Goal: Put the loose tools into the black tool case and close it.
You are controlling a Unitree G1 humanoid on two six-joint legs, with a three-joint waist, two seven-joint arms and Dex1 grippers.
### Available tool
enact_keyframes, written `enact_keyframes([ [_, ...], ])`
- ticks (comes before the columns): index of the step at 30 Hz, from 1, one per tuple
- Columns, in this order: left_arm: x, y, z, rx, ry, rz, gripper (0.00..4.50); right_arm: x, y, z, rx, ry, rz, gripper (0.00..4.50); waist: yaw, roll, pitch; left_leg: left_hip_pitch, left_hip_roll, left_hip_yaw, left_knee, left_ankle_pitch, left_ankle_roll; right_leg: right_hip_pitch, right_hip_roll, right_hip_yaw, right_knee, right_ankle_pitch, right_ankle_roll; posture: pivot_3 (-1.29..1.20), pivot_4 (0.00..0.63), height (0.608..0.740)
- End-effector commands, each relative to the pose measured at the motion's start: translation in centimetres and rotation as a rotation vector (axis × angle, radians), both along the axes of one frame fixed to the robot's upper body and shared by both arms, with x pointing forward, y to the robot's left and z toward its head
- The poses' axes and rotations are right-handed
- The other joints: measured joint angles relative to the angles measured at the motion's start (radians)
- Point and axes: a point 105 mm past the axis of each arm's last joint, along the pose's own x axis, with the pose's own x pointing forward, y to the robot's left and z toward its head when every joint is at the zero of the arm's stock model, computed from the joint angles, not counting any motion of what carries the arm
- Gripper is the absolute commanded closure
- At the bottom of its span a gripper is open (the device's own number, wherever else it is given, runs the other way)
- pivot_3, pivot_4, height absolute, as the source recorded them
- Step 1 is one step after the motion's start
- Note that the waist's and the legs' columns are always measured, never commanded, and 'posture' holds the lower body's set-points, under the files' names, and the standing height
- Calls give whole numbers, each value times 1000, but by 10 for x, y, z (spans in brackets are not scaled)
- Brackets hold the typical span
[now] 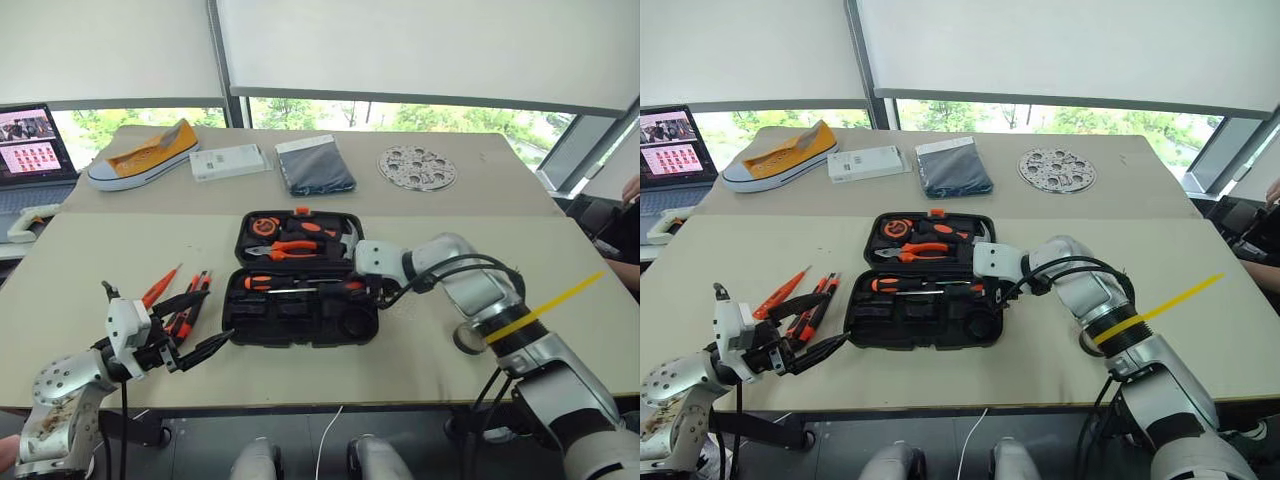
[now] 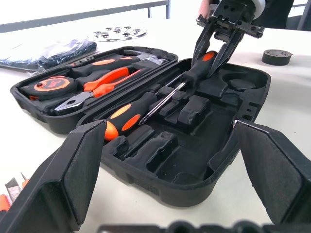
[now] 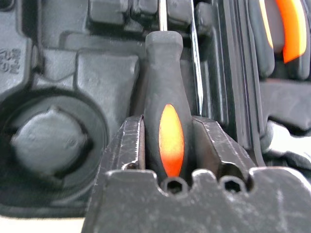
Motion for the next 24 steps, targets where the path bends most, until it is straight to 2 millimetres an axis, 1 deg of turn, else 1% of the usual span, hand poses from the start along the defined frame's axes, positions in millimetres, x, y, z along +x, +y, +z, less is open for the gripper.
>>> enact_keyframes([
  [1,-2,-1,5,33,-41,-12,0,-2,5,29,46,-93,97,1264,0,0,0,0,0,0,0,0,0,0,0,0,0,0,0,0,150,740],
  [2,-2,0,5,34,-42,-9,0,-3,3,34,47,-97,113,944,0,0,0,0,0,0,0,0,0,0,0,0,0,0,0,0,150,740],
  [4,-2,1,4,37,-44,-3,0,-5,0,44,63,-102,141,944,0,0,0,0,0,0,0,0,0,0,0,0,0,0,0,0,150,740],
  [6,-2,2,4,37,-45,3,0,-6,3,55,138,-91,152,944,0,0,0,0,0,0,0,0,0,0,0,0,0,0,0,0,150,740],
  [7,-2,2,4,35,-45,8,0,-6,5,59,183,-88,149,1214,0,0,0,0,0,0,0,0,0,0,0,0,0,0,0,0,150,740],
  [9,-2,3,3,32,-45,16,0,-8,12,61,285,-40,151,1727,0,0,0,0,0,0,0,0,0,0,0,0,0,0,0,0,150,740],
  [10,-1,3,2,30,-45,20,0,-6,16,61,334,-25,136,2071,-2,0,0,0,0,0,0,0,0,0,0,0,0,0,0,0,150,740],
  [11,-1,3,2,27,-45,25,0,-5,21,57,376,-5,120,2407,-4,0,0,1,1,0,0,0,0,1,1,1,1,0,0,0,150,740],
  [13,0,3,2,24,-46,31,0,-2,28,47,407,5,97,3071,-4,0,0,2,2,0,0,0,0,1,2,1,1,1,-1,0,150,740],
  [17,0,4,2,26,-45,36,0,1,34,12,381,37,59,4468,0,0,0,2,2,1,0,0,0,1,2,1,1,0,-1,0,150,740],
  [24,0,15,5,44,-44,87,0,-1,29,-29,289,97,51,4489,-2,0,0,2,2,1,0,0,-1,1,2,1,1,1,-1,0,150,740],
])
